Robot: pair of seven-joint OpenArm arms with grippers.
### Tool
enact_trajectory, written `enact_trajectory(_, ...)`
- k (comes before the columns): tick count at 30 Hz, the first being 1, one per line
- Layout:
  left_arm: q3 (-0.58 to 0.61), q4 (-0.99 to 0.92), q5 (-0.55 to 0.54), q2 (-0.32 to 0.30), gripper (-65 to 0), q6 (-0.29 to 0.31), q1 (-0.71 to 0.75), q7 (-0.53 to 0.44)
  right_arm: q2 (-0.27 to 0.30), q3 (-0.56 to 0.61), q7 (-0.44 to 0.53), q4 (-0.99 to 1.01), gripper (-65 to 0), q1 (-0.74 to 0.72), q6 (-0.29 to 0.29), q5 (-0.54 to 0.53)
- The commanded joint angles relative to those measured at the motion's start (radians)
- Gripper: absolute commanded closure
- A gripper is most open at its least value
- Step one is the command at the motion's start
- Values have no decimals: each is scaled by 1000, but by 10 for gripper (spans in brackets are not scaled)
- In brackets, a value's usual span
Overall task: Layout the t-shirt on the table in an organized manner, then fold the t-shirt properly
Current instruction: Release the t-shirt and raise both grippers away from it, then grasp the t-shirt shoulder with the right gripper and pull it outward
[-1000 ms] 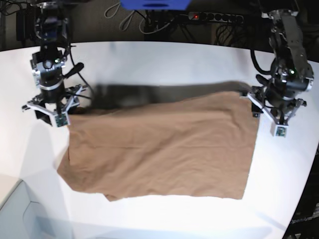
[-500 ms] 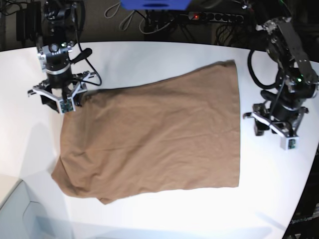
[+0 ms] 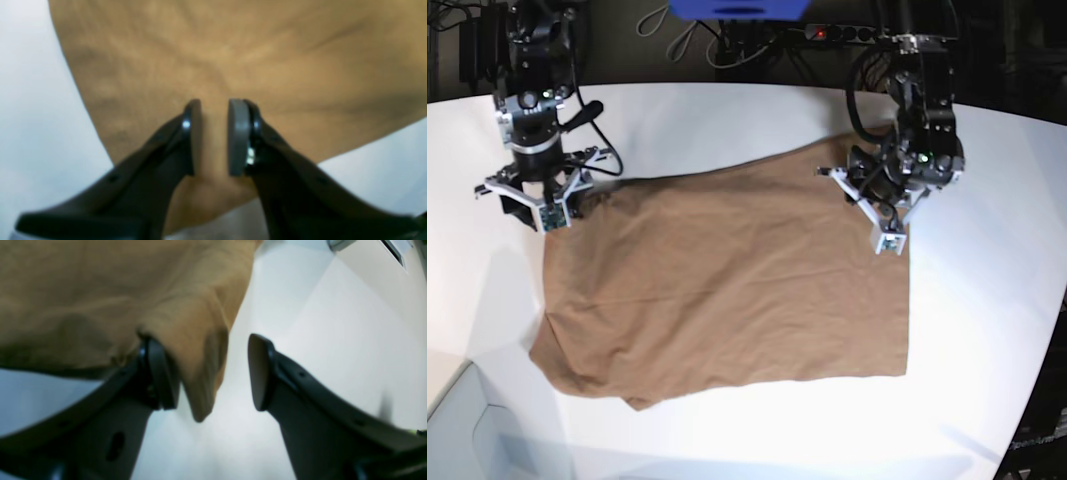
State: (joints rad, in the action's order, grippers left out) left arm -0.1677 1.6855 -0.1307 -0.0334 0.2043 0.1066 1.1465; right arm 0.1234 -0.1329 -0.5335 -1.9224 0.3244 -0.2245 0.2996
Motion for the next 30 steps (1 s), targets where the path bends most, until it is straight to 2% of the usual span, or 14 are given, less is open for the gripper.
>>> enact_trajectory(1,0,9,-4,-20,-84,-3,0,-6,8,-15,17,-18,-329,-17,10,6)
enact_trajectory(4,0,-18,-4,-47,0,-4,18,-7,6,-55,17,-16,-329,-49,10,6)
enact_trajectory(6,-2,-72,-4,-76,0,-4,18,-15,6,-76,17,-16,-329,-69,10,6)
enact_trajectory(11,-3,-144,-4,-109,0,-4,40,-156,9,-95,17,-16,-329,-87,10,6)
enact_trajectory(18,-100,-75,-4,-130,0,2,57,-150,11,-81,17,-13,-330,-14,4,6)
enact_trajectory(21,-161,-81,-4,-161,0,5,49,-156,28,-87,19,-10,-330,12,9,6)
enact_trajectory(24,-174,-78,-7,-178,0,5,49,-156,40,-93,17,-1,-329,17,10,6)
enact_trajectory(27,-184,-68,-5,-178,0,5,49,-155,19,-103,14,-19,-329,23,10,6)
enact_trajectory(30,-184,-68,-5,-171,0,7,48,-156,-40,-87,17,-52,-330,65,4,6)
